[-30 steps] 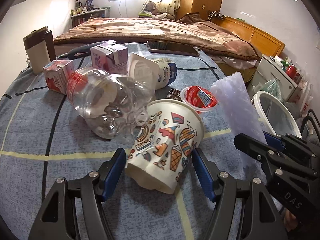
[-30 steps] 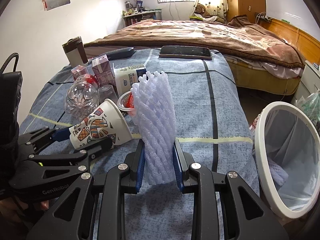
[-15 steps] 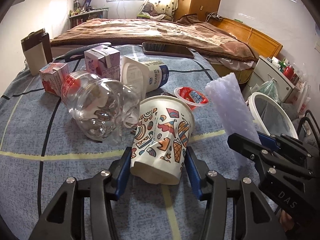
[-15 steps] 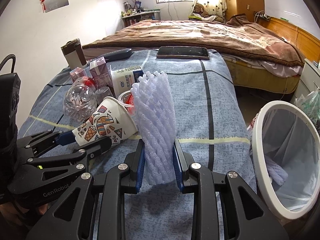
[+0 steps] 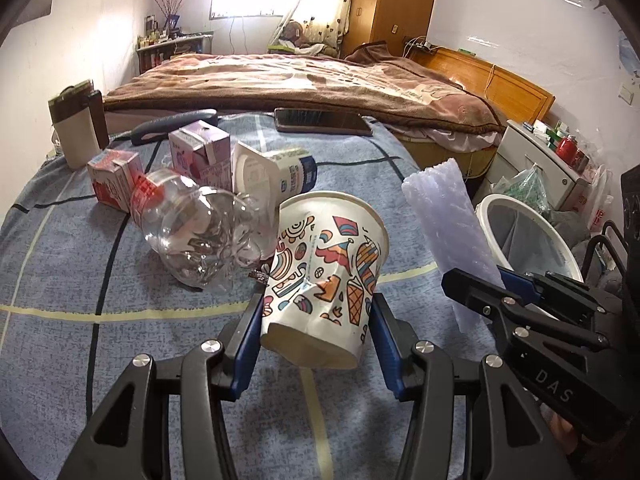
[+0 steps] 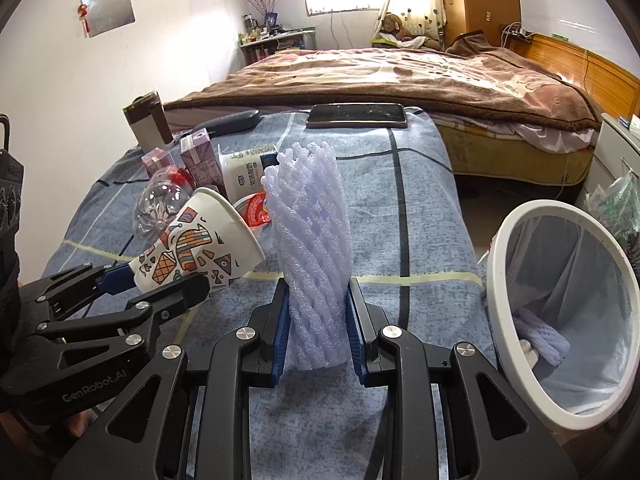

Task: Collect trash
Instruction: 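Carry the foam net and paper cup over the bin and open both tools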

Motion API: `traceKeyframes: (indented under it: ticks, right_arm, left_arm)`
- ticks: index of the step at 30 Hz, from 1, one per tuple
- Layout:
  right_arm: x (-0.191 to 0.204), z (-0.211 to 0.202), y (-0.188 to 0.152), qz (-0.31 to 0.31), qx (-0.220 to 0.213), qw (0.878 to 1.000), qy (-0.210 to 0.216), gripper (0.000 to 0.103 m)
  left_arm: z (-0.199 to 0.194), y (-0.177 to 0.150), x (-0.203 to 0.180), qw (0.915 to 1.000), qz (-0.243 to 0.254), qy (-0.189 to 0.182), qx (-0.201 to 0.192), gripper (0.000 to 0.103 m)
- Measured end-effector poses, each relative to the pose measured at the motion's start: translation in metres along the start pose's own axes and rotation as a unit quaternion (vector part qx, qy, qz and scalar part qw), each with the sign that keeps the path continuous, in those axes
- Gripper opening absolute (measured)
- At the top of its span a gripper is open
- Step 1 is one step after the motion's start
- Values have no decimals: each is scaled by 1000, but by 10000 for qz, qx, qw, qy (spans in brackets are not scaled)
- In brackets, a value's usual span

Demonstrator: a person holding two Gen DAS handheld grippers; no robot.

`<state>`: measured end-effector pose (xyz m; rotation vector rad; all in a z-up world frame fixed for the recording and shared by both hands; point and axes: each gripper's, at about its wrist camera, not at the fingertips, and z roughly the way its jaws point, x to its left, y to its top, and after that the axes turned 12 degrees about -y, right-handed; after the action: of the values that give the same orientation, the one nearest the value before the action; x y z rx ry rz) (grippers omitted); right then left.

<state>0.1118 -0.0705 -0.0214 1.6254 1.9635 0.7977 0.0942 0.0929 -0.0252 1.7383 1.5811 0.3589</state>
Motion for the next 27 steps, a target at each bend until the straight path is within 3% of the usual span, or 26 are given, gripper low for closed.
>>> traceKeyframes:
  ticks: [27]
  right_arm:
    - [-62,-47,-3,539,-550,9965,-332,28]
  left_arm:
    - [-18,22,-71,9969,631,-229,-418,53]
